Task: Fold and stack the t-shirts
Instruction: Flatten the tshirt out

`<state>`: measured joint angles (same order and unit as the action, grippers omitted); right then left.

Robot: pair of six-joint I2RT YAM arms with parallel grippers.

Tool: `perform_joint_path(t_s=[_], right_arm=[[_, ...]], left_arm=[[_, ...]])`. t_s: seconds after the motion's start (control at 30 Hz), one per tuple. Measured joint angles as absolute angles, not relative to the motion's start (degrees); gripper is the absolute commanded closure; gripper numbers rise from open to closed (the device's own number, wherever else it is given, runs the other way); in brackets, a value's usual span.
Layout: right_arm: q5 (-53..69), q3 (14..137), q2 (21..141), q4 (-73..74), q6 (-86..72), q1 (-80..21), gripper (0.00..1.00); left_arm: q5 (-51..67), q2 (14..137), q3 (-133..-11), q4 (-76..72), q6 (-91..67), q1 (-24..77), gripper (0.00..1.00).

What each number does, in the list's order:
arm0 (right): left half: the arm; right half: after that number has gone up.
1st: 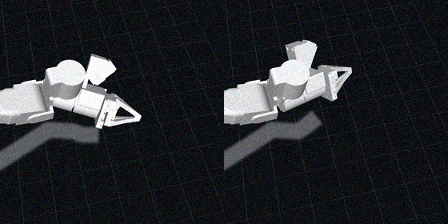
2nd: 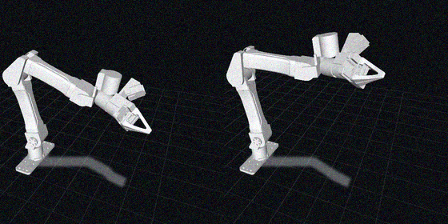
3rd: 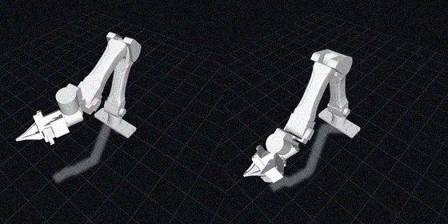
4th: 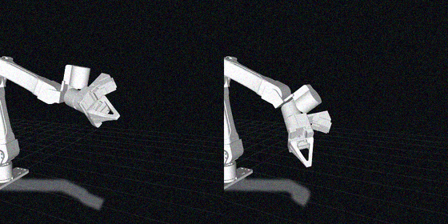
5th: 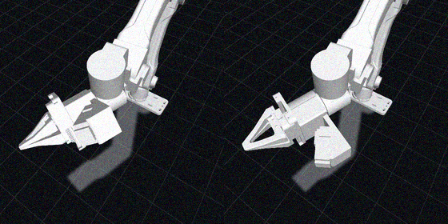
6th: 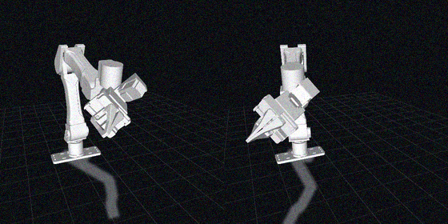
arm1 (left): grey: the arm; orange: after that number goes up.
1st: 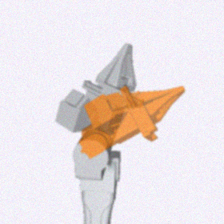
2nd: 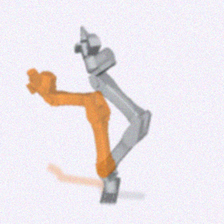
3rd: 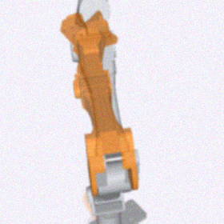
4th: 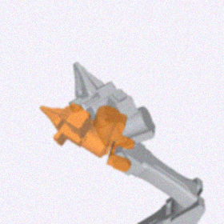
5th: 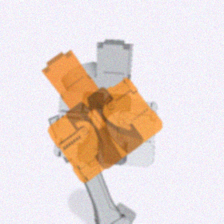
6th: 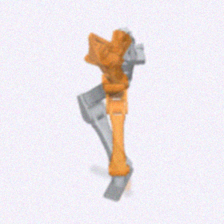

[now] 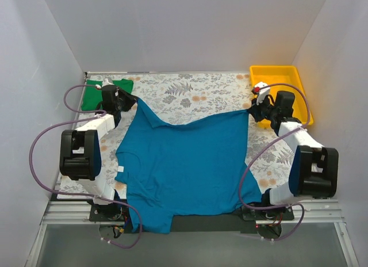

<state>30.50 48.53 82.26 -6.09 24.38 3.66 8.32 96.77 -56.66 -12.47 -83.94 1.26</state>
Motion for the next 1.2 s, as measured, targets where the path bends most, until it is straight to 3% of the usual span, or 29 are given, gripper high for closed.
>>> perform_joint_path(t_s=[0.43, 0.8, 1.2], right_arm=[[23.1, 61.8, 99.7, -7.8, 16.0, 1.2, 0.99], [23.0, 67.1, 104.3, -8.0, 13.8, -3.2, 0.99], [13.3, 68.9, 106.8, -8.3, 11.9, -4.9, 0.99]], left_arm=[[3.4, 103.9, -66.3, -9.9, -81.0, 1.2, 1.00], [-1.5, 103.7, -65.8, -9.9, -80.2, 0.7, 1.00], [-0.2, 105.7, -68.6, -9.1, -79.3, 0.5, 1.00]])
